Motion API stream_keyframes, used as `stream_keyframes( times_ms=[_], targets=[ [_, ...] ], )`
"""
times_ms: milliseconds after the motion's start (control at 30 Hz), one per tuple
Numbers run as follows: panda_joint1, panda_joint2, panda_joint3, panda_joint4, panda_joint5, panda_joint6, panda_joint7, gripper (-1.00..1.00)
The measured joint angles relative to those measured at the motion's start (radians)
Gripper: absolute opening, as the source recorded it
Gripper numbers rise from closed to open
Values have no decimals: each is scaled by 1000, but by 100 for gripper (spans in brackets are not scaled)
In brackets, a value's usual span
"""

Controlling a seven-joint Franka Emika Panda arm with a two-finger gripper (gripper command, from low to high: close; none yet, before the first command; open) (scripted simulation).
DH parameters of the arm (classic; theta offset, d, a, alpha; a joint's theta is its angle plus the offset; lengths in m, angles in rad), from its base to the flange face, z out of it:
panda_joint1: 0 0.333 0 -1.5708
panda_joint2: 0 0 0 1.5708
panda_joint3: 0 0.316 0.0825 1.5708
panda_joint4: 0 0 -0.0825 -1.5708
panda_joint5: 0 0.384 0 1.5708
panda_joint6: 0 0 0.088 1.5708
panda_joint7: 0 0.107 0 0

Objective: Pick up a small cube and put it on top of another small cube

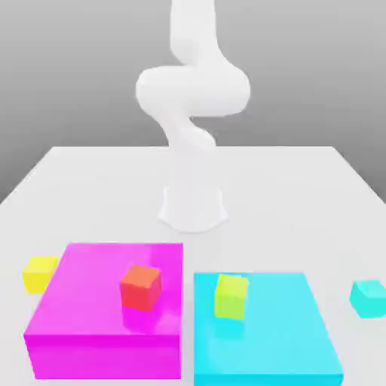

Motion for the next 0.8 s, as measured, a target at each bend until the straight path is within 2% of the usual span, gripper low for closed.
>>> stream_keyframes(
  times_ms=[300,533,700,800],
  targets=[
    [-252,316,-60,-148,-55,179,294,0],
    [-404,556,-154,-262,-59,317,491,0],
    [-513,731,-223,-344,20,416,574,0],
    [-551,839,-212,-364,109,486,560,0]
  ],
)
